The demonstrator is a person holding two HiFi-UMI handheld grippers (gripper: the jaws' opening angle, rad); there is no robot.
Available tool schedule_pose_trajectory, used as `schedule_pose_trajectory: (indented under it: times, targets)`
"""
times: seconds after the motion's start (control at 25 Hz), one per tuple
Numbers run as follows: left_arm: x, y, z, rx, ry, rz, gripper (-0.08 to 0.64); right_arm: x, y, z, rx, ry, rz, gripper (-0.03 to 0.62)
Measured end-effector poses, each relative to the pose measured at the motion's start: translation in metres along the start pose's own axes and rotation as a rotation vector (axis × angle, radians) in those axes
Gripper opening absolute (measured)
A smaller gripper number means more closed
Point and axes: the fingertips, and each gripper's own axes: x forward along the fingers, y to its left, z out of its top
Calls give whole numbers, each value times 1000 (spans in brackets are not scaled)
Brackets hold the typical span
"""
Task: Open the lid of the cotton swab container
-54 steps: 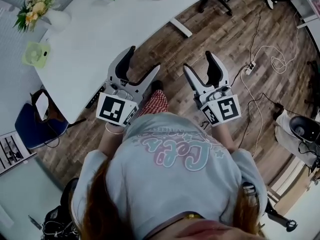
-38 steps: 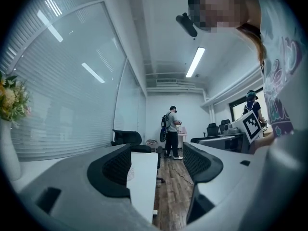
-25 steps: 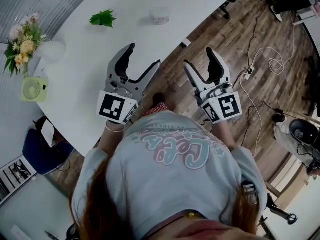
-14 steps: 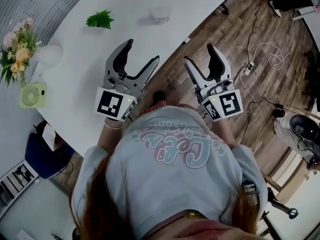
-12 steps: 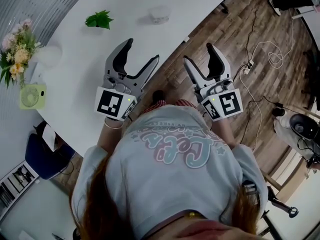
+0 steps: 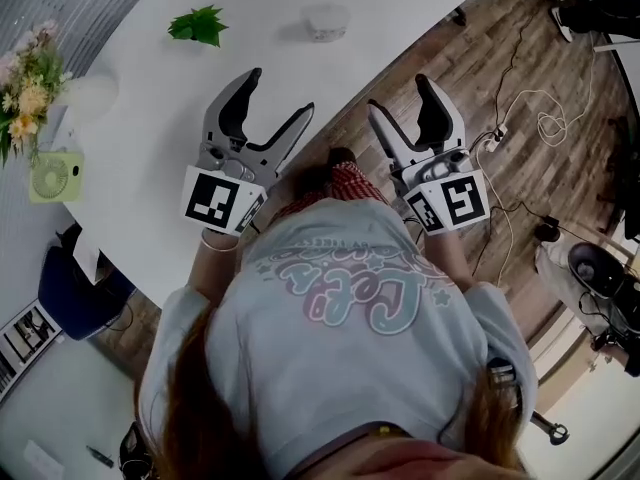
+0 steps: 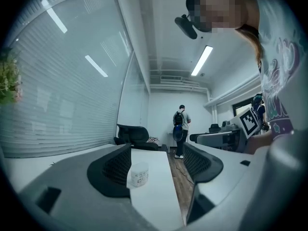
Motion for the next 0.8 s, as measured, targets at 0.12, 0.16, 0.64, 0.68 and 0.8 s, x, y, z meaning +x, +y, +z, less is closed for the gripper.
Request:
schedule_pose_trajectory:
  times: [0.12, 0.16, 0.64, 0.68, 0.8]
  targets:
    - [7, 5, 2, 4, -3, 3, 319, 12, -6, 4, -10, -1, 26, 321]
    - [10, 7, 2, 10, 1, 5, 318, 16, -8, 7, -14, -6, 34, 321]
    - [57, 38, -21, 34, 52, -30, 319, 35, -36, 4, -28, 16, 75, 321]
    - [62, 41, -24, 37, 57, -37, 319, 36, -39, 3, -29, 18, 74, 321]
    - [76, 50, -34, 53, 80, -49, 319, 36, -50, -1, -29, 28, 61, 321]
